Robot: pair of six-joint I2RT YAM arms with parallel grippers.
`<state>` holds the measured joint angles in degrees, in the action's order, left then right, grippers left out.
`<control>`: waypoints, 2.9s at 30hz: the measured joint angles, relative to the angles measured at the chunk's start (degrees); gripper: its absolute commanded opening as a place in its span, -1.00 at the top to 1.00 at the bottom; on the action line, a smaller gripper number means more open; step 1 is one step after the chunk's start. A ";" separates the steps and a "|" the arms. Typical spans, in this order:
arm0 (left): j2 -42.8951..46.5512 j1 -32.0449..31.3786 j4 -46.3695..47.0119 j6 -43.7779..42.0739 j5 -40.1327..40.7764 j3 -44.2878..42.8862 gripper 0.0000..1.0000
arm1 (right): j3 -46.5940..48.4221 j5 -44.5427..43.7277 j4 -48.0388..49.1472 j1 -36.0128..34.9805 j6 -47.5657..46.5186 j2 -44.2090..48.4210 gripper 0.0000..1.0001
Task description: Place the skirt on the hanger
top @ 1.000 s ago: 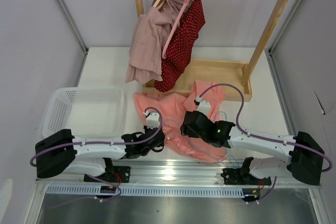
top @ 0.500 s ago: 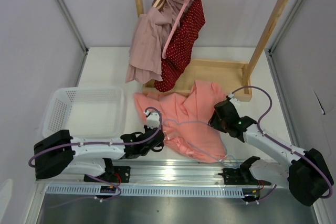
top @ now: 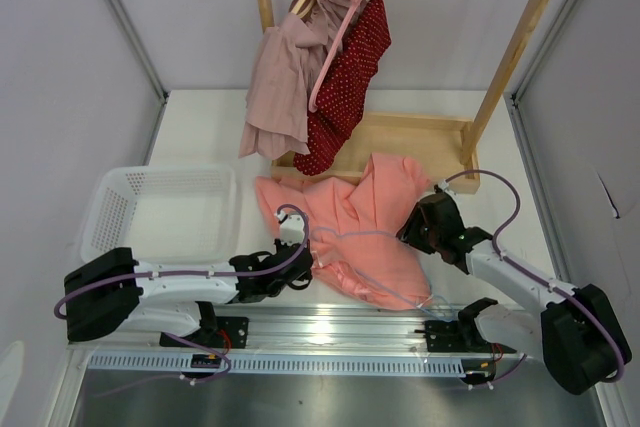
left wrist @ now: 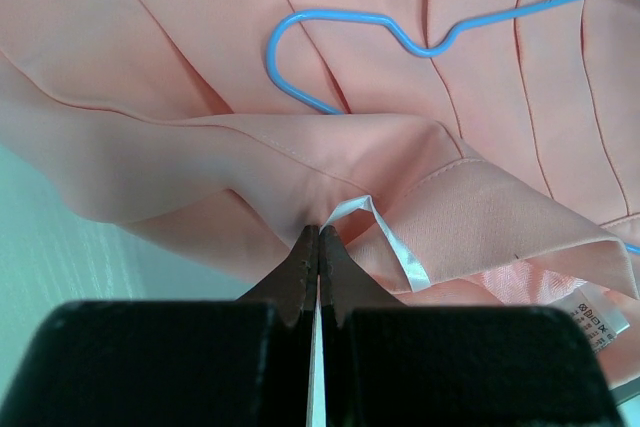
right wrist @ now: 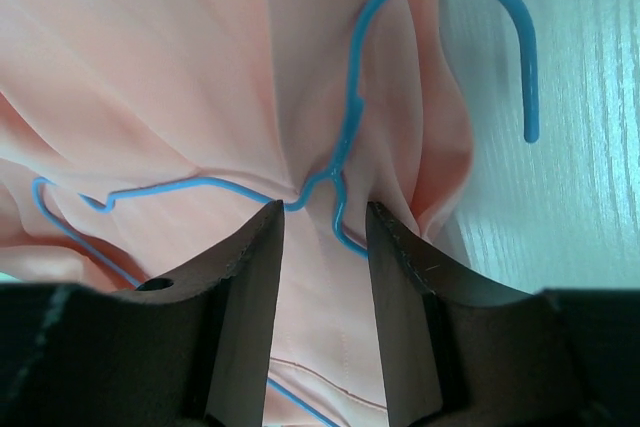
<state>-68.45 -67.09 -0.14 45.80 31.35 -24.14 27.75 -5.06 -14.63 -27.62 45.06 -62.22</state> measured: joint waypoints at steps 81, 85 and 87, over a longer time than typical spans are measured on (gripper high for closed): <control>-6.95 11.04 -3.45 -3.43 -13.55 -8.33 1.00 | -2.67 1.42 -2.71 4.61 1.36 29.14 1.00; -7.23 12.66 -3.58 -3.43 -15.17 -8.46 1.00 | -1.57 3.39 -2.58 5.38 1.11 29.18 1.00; -7.50 13.49 -3.96 -3.56 -15.78 -9.01 1.00 | -1.57 4.72 -2.60 5.57 0.87 29.18 1.00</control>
<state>-75.94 -53.60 -4.10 42.24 15.57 -33.15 26.17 -0.34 -17.23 -22.04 45.93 -33.04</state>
